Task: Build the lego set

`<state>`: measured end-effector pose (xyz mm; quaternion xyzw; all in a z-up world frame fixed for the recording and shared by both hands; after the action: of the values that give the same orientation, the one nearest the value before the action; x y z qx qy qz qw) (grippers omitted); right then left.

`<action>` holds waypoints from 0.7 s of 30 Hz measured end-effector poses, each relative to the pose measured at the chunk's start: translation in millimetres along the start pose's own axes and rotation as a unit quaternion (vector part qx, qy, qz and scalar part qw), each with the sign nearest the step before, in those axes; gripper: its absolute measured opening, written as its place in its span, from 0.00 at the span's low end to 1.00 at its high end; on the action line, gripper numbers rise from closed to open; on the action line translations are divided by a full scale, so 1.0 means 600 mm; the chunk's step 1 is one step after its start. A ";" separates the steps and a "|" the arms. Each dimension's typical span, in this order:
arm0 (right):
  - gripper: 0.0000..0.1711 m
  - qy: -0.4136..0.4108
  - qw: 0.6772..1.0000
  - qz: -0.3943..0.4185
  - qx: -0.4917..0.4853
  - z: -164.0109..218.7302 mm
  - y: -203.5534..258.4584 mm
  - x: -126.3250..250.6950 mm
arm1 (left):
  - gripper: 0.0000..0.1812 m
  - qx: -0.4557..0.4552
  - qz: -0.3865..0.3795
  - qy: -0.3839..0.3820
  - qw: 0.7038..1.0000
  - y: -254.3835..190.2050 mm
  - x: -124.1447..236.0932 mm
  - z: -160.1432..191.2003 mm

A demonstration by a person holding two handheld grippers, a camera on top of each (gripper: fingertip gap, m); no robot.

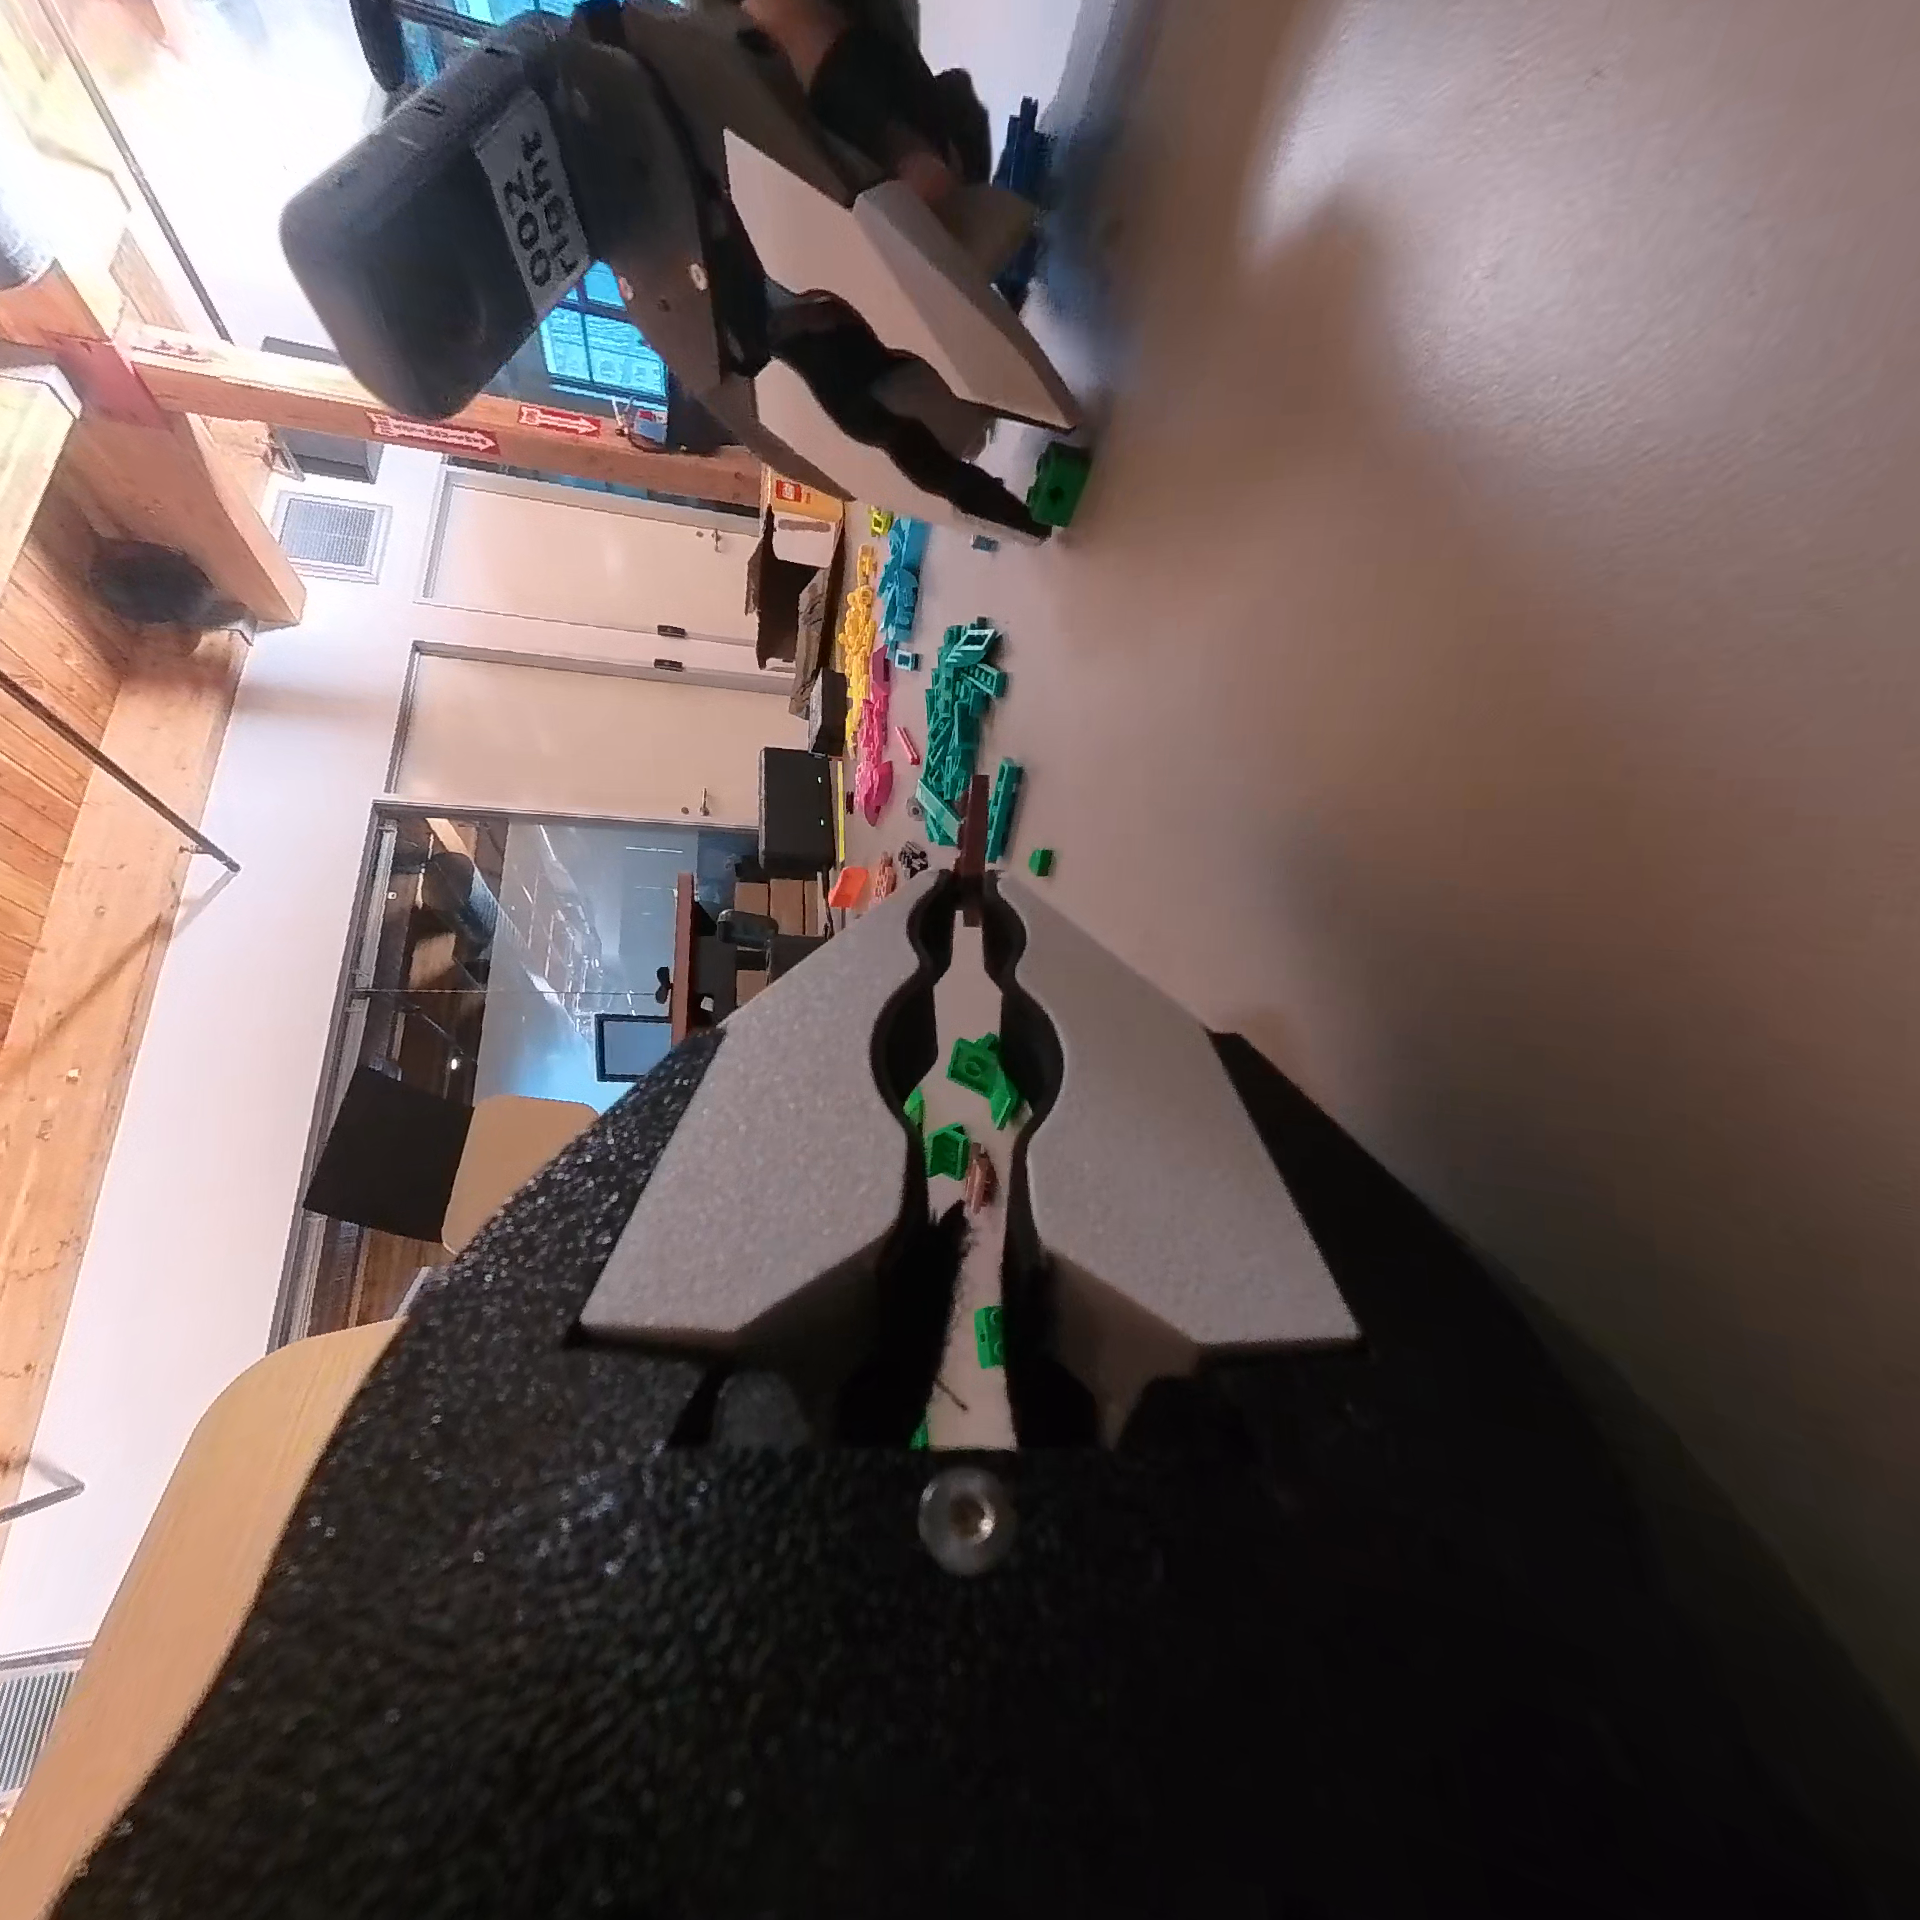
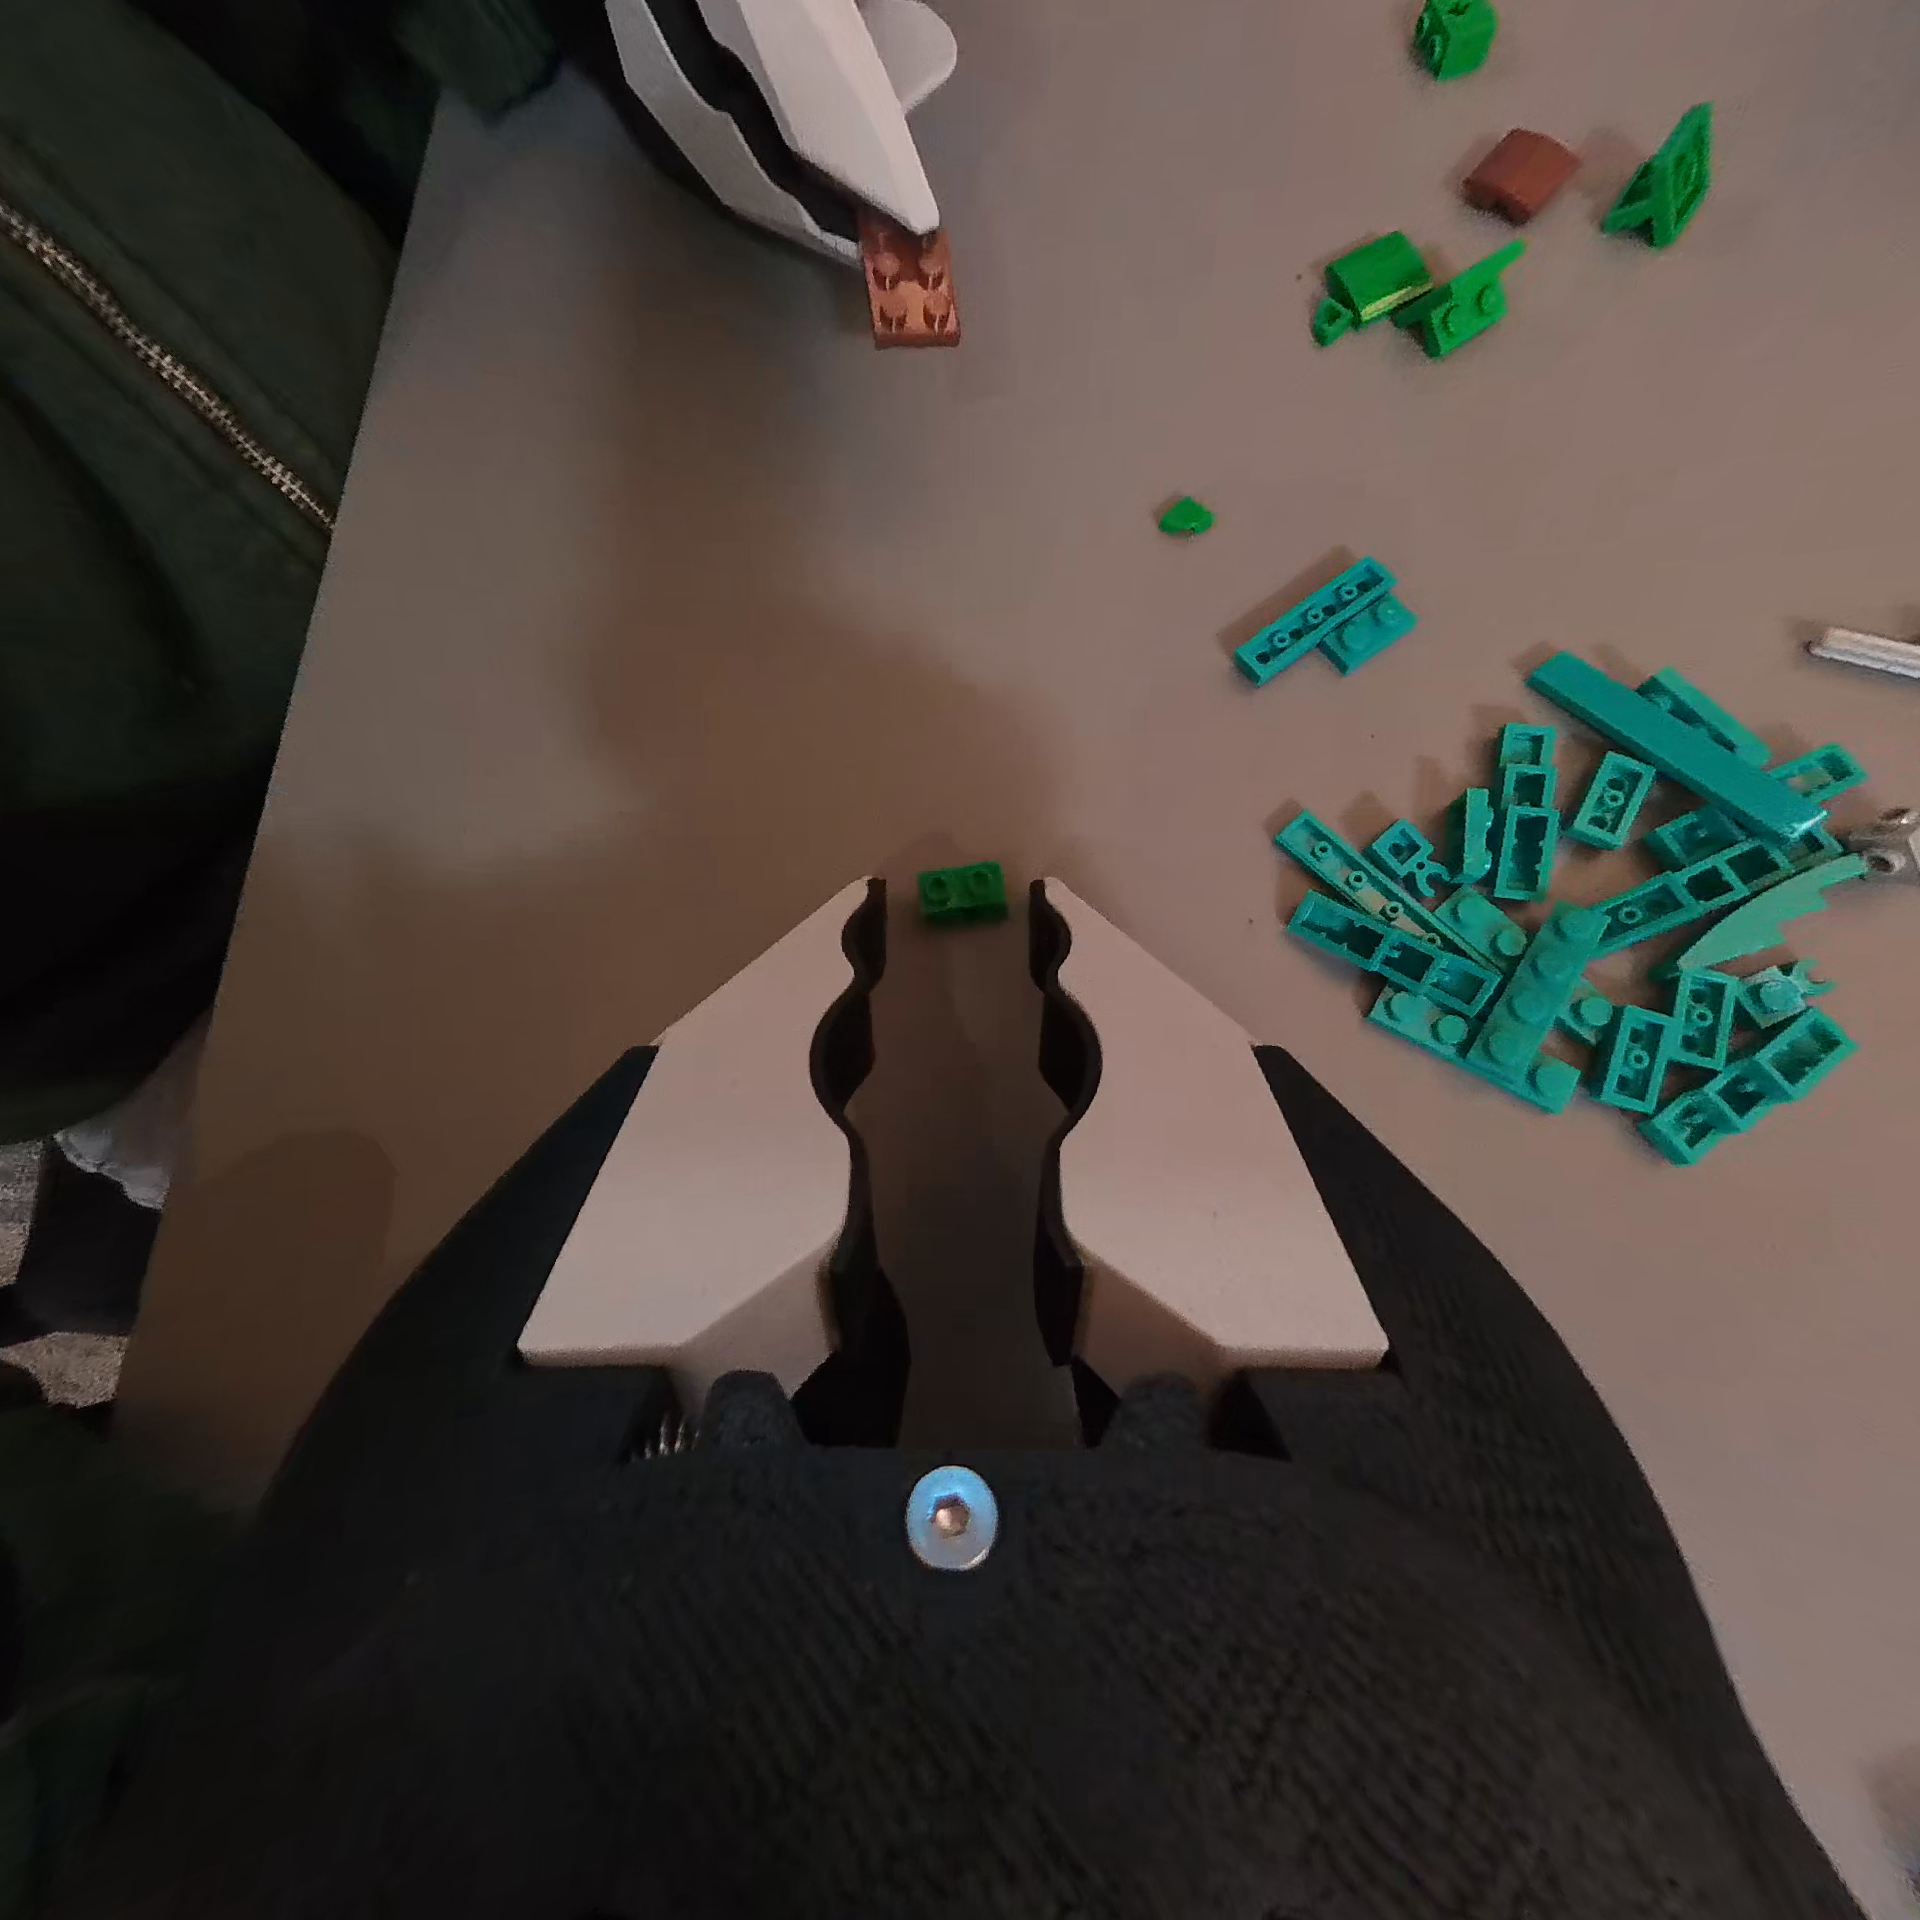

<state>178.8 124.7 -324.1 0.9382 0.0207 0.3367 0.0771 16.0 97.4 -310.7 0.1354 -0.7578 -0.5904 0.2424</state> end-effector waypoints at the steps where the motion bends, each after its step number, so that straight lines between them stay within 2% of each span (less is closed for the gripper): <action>1: 0.15 -0.003 1.000 0.001 0.001 0.001 0.000 -0.001 | 0.01 0.001 0.000 0.000 1.000 0.000 0.000 0.000; 5: 0.09 -0.012 1.000 0.007 0.009 -0.005 -0.001 -0.002 | 0.01 0.001 0.000 -0.001 1.000 0.000 0.000 0.000; 8: 0.09 -0.063 0.998 0.010 0.019 -0.048 0.002 -0.001 | 0.01 -0.002 -0.011 -0.003 1.000 0.005 0.001 -0.002; 11: 0.09 -0.125 0.991 -0.028 0.035 -0.108 0.018 -0.019 | 0.01 -0.013 -0.035 -0.013 0.999 0.014 0.006 -0.009; 15: 0.09 -0.175 0.980 -0.092 0.037 -0.155 0.033 -0.055 | 0.01 -0.052 -0.062 -0.018 0.997 0.021 0.011 -0.022; 21: 0.08 -0.163 0.981 -0.095 0.037 -0.156 0.031 -0.062 | 0.01 -0.056 -0.060 -0.018 0.996 0.020 0.010 -0.024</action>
<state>90.3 115.0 -273.3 0.9765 0.1089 0.1694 0.0766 19.3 85.8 -295.3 0.1559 -0.7184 -0.6477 0.2005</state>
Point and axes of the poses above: each gripper's, where its closed fingertips meet, x back along the fingers, z out of its underside, y = z × x across the jaws, the point moved 4 cm from there along x, back along the fingers, and after that the axes turned 3 degrees about -y, right-handed, at the moved point
